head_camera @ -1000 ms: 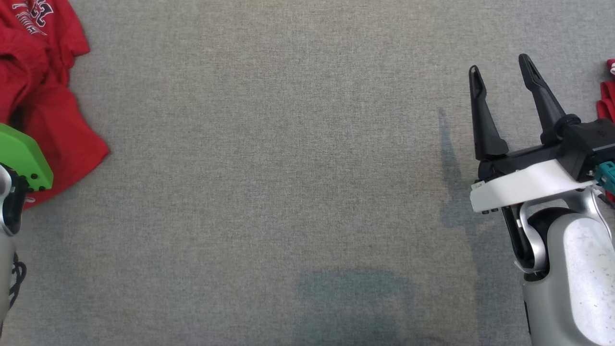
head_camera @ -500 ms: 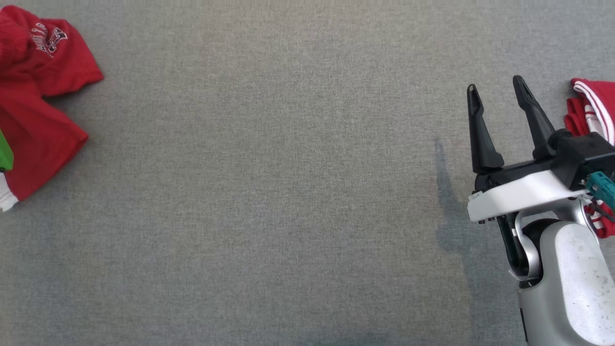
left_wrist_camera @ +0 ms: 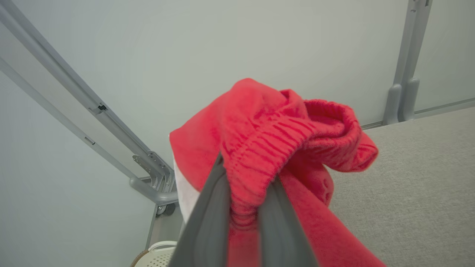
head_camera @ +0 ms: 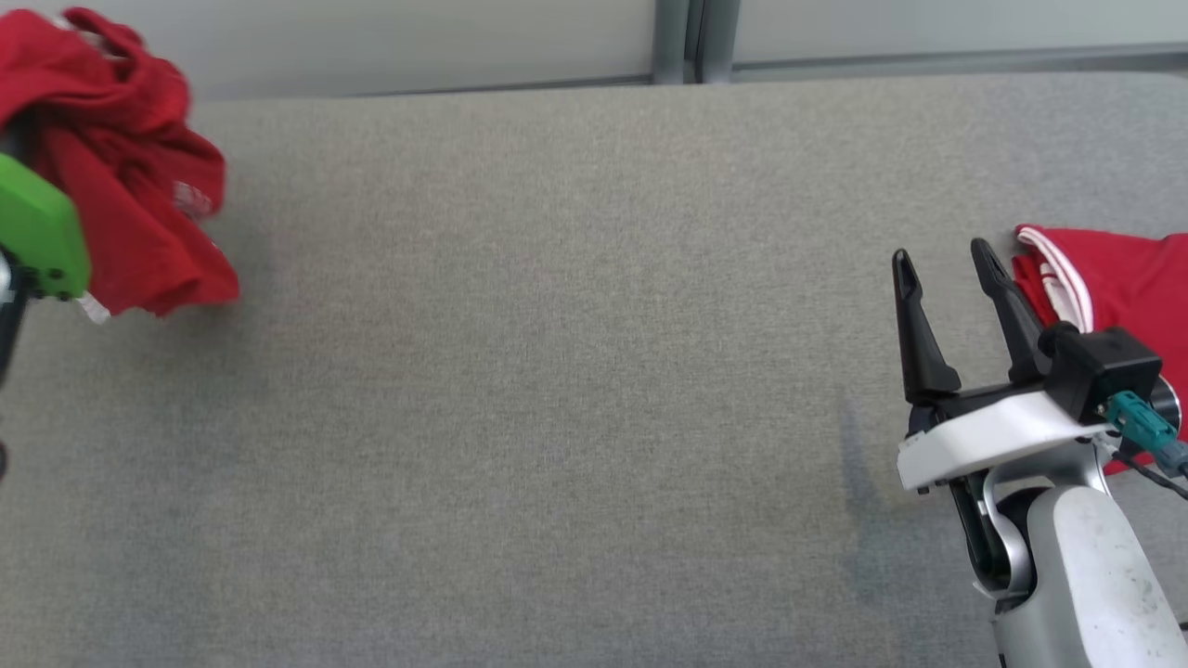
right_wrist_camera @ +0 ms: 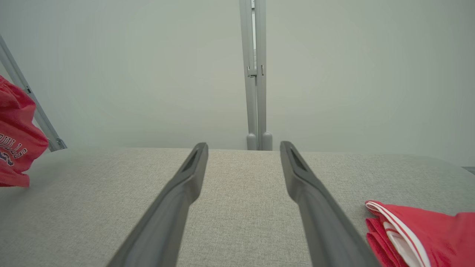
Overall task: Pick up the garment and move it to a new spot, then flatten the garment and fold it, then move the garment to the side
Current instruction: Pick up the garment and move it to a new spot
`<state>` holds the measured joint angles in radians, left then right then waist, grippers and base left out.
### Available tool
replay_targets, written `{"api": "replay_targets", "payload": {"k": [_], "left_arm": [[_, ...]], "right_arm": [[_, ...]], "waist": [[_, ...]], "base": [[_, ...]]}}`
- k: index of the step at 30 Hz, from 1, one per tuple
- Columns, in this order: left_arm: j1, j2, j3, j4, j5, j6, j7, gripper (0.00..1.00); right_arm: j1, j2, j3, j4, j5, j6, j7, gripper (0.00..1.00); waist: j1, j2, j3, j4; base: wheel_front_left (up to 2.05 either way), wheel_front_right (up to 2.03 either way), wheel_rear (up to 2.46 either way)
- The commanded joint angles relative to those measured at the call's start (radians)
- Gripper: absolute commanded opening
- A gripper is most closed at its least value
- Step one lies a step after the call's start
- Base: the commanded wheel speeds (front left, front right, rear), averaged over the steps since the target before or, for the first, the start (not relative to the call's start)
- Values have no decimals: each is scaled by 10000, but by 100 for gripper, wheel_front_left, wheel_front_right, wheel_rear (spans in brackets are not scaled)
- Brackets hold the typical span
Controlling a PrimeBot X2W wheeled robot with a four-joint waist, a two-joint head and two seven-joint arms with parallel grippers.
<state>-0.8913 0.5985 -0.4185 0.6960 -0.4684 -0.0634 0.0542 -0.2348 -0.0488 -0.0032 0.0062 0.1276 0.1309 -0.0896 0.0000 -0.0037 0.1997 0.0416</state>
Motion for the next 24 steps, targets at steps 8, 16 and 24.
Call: {"api": "replay_targets", "payload": {"k": [8, 16, 24], "left_arm": [[844, -943, -907, -1403, 198, -156, 218, 0], [2067, -2538, -1883, -1572, 75, 45, -20, 0], [2631, -4010, -2580, -296, 160, 186, -648, 0]], "right_arm": [[709, -34, -51, 164, 252, -4, -115, 100], [920, -33, 204, 189, 420, -4, -145, 100], [908, -33, 339, 365, 575, -4, -247, 100]], "waist": [[0, 37, -1075, -573], [0, 37, -934, -1280], [0, 37, -700, -1979]], "base": [[0, 0, 0], [0, 0, 0], [0, 0, 0]]}}
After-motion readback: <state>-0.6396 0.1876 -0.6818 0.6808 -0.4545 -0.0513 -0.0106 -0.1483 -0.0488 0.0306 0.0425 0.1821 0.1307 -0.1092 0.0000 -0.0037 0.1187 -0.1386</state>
